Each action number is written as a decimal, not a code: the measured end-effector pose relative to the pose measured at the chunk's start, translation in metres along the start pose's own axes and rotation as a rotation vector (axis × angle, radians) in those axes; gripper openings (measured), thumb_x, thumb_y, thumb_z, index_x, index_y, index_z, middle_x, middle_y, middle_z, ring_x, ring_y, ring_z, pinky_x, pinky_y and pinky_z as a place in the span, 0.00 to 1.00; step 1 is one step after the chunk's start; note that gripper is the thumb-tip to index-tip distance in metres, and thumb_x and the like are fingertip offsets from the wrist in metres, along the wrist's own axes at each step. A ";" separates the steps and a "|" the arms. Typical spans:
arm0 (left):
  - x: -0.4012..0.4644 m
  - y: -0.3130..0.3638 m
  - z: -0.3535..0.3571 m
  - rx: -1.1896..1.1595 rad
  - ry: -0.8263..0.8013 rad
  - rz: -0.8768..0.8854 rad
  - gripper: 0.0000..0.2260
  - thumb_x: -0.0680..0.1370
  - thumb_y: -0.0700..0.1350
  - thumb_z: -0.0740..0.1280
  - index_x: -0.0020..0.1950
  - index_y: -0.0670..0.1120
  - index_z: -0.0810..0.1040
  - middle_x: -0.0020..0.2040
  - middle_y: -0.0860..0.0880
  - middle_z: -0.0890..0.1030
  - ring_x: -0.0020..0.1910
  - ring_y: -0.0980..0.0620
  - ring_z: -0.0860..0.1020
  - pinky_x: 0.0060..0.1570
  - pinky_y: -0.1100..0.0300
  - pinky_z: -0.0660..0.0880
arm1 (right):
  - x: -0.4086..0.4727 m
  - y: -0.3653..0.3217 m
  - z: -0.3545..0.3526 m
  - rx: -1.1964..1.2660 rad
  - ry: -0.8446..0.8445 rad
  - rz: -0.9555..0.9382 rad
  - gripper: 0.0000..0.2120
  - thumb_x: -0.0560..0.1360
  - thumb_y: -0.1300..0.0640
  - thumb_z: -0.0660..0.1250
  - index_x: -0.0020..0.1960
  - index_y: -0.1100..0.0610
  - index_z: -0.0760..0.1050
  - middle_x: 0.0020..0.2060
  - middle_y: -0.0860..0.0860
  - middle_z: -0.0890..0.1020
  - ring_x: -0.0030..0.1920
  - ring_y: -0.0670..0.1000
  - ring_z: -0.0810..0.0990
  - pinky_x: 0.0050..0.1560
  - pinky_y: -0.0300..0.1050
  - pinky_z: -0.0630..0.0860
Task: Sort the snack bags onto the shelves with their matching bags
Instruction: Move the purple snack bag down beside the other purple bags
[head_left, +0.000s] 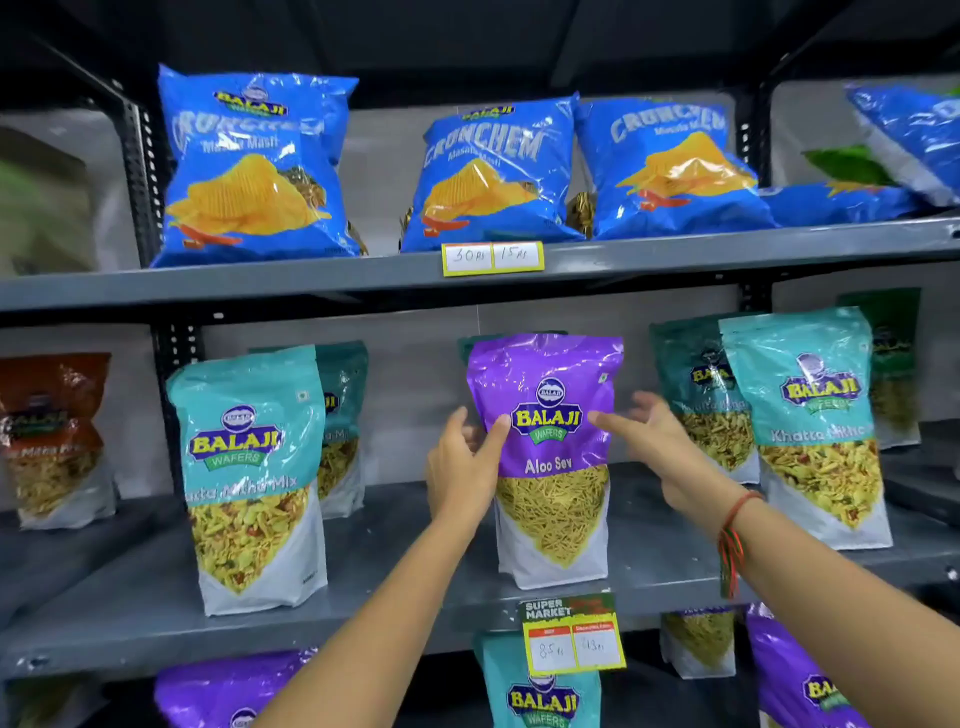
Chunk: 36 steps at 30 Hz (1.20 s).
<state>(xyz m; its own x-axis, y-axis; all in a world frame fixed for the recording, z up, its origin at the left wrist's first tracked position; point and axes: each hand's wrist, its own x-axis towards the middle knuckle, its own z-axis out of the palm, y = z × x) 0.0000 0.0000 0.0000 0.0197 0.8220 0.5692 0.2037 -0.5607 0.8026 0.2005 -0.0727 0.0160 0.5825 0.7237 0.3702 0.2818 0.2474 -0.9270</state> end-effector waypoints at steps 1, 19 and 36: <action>-0.003 -0.005 0.003 -0.010 0.013 -0.006 0.22 0.73 0.62 0.68 0.61 0.50 0.79 0.52 0.49 0.85 0.52 0.48 0.82 0.54 0.51 0.77 | -0.002 0.005 0.002 0.024 -0.081 0.060 0.30 0.69 0.50 0.76 0.67 0.57 0.71 0.62 0.56 0.78 0.61 0.53 0.78 0.57 0.49 0.75; -0.042 -0.011 -0.038 -0.302 0.297 0.138 0.07 0.73 0.50 0.71 0.34 0.55 0.80 0.29 0.58 0.81 0.31 0.61 0.75 0.38 0.59 0.75 | -0.054 0.001 0.020 0.238 -0.163 -0.139 0.05 0.75 0.62 0.69 0.41 0.55 0.81 0.32 0.46 0.86 0.30 0.40 0.80 0.33 0.31 0.76; -0.242 -0.182 -0.147 -0.077 0.367 -0.184 0.08 0.72 0.53 0.70 0.35 0.51 0.81 0.32 0.60 0.82 0.31 0.63 0.74 0.34 0.68 0.71 | -0.226 0.155 0.098 0.003 -0.595 0.038 0.18 0.74 0.64 0.72 0.29 0.47 0.80 0.24 0.42 0.80 0.28 0.39 0.74 0.33 0.33 0.70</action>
<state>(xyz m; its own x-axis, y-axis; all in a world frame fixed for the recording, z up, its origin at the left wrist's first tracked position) -0.1862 -0.1115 -0.2577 -0.3630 0.8269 0.4295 0.0975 -0.4247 0.9001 0.0375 -0.1347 -0.2174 0.0644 0.9685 0.2404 0.2670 0.2154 -0.9393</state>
